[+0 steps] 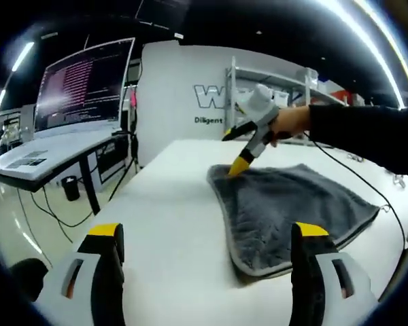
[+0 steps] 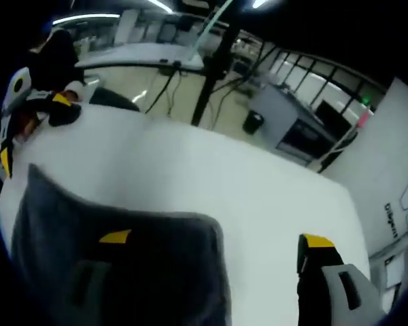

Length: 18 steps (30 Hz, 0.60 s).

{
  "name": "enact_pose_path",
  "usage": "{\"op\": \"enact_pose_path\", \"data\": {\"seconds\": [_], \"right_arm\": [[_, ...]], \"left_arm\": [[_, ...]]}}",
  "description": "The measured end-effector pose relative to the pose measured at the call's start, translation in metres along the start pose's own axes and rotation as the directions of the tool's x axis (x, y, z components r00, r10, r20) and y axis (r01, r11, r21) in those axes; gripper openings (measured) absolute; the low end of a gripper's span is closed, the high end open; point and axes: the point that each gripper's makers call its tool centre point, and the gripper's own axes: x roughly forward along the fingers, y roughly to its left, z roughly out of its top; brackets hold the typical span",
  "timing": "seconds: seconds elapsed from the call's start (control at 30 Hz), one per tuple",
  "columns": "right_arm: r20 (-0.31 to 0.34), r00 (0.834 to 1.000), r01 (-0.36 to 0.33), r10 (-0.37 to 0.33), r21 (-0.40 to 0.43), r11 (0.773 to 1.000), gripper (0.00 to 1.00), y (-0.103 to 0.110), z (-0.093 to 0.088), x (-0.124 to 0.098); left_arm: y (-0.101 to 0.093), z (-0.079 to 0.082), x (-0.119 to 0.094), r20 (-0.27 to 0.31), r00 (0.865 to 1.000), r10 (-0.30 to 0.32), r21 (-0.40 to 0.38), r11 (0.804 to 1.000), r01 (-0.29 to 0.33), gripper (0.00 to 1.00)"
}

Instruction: Open the folded towel by lifting each exposed corner and separating the folded layers until the towel lies flat within the target outline without major curled edges

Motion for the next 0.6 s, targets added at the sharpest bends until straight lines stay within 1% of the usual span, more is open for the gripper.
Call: {"op": "enact_pose_path", "data": {"seconds": [0.1,0.17,0.27,0.33,0.4,0.47,0.53,0.57,0.6], "right_arm": [[-0.008,1.000,-0.001,0.001,-0.027,1.000,1.00,-0.001,-0.002,-0.004],[-0.014,1.000,-0.006,0.006,-0.034,0.999,1.00,-0.002,-0.004,-0.007],[-0.009,1.000,-0.008,0.007,-0.053,0.999,1.00,-0.003,-0.003,-0.012],[0.000,1.000,-0.031,0.031,-0.112,0.993,1.00,0.000,-0.001,-0.015],[-0.038,0.999,-0.035,0.029,-0.163,0.986,1.00,0.000,-0.005,-0.020],[-0.078,0.995,-0.079,0.064,-0.208,0.975,1.00,0.006,-0.010,-0.024],[-0.120,0.987,-0.131,0.105,-0.241,0.962,1.00,0.012,-0.015,-0.030],[-0.133,0.984,-0.150,0.118,-0.268,0.952,1.00,0.013,-0.016,-0.034],[-0.140,0.982,-0.163,0.128,-0.277,0.947,1.00,0.014,-0.017,-0.035]], "left_arm": [[-0.001,-0.001,-0.002,-0.015,1.000,0.007,0.007,1.000,-0.007,1.00],[-0.004,-0.003,-0.002,-0.027,1.000,-0.002,0.003,1.000,0.003,1.00],[-0.007,-0.006,-0.002,-0.049,0.999,-0.005,-0.001,1.000,0.005,1.00],[-0.012,-0.007,-0.003,-0.055,0.998,-0.009,-0.013,1.000,0.009,1.00],[-0.017,-0.012,-0.005,-0.076,0.997,-0.013,-0.013,1.000,0.012,1.00],[-0.023,-0.017,-0.007,-0.105,0.994,-0.026,0.003,1.000,0.026,1.00],[-0.026,-0.018,-0.010,-0.113,0.993,-0.033,-0.004,0.999,0.033,0.98],[-0.028,-0.017,-0.011,-0.116,0.992,-0.044,-0.008,0.999,0.043,0.97],[-0.029,-0.017,-0.012,-0.119,0.992,-0.048,-0.016,0.999,0.047,0.97]]}}
